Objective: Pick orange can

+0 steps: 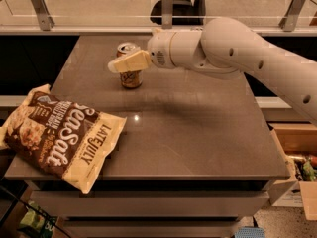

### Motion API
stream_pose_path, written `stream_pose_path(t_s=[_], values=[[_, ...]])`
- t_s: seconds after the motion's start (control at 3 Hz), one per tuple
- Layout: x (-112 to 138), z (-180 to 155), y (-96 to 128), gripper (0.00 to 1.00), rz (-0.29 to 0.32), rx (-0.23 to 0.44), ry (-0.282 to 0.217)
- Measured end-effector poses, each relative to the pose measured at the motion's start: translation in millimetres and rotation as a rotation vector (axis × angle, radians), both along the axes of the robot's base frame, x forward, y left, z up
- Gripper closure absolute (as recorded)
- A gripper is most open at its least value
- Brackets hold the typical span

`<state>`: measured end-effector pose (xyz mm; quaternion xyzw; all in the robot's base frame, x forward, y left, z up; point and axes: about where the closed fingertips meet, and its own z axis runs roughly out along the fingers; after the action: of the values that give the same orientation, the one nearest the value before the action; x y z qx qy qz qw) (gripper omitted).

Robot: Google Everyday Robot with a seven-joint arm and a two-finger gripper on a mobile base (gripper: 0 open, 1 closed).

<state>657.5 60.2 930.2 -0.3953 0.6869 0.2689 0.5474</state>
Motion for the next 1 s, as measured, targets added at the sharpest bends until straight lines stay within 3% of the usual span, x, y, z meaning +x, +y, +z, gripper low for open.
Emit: stream_pose_path(t_s=[1.0], values=[[9,-38,38,0.0,0.016,0.069,0.074]])
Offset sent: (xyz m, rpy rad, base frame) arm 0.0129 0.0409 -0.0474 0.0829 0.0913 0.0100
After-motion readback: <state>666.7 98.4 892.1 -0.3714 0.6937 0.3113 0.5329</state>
